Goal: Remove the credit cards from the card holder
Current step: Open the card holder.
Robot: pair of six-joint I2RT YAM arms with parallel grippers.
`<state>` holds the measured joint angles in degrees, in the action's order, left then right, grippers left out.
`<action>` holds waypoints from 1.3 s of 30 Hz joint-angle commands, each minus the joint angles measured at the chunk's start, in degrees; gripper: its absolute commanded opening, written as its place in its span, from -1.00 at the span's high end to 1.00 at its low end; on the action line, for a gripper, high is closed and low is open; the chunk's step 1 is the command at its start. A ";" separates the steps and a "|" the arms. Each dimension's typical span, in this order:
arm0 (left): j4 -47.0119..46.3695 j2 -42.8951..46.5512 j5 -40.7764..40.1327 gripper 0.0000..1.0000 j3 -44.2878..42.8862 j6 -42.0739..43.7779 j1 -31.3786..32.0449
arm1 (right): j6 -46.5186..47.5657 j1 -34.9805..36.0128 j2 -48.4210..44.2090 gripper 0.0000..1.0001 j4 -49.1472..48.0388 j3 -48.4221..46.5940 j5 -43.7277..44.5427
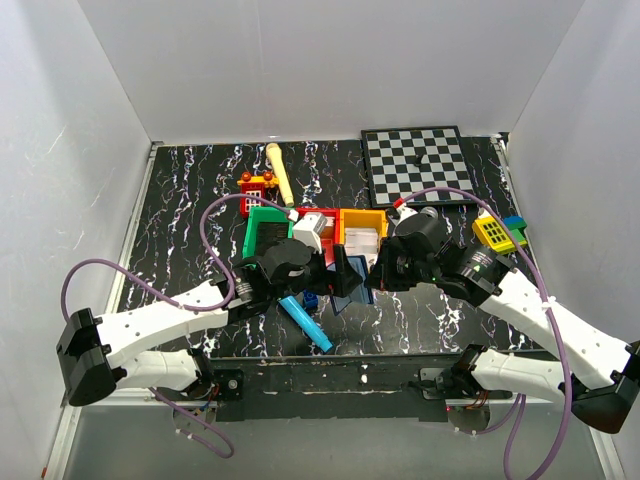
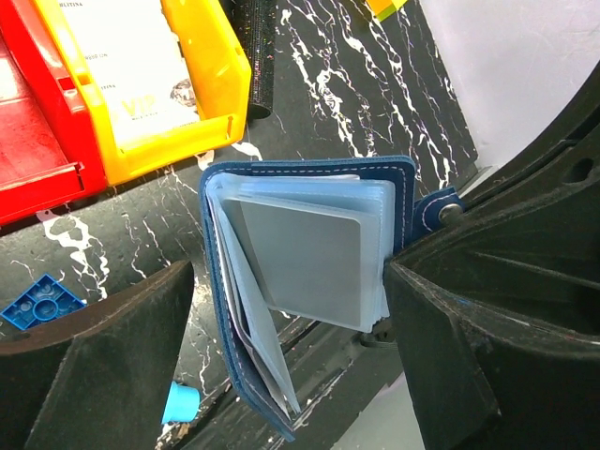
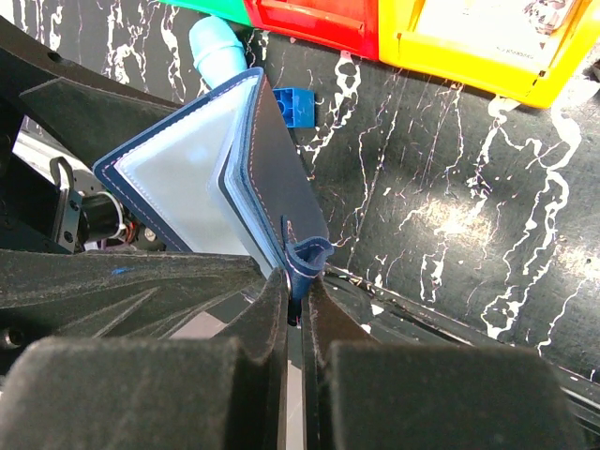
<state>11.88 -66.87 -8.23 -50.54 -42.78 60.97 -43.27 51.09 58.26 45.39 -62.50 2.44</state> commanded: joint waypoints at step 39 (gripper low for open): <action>3.32 1.74 -2.23 -0.08 -2.28 1.57 0.47 | 0.29 0.15 -1.22 0.97 -1.18 -1.75 0.46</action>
<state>13.80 -66.30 -10.07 -51.51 -41.45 61.04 -43.27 51.09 58.22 45.41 -62.50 2.46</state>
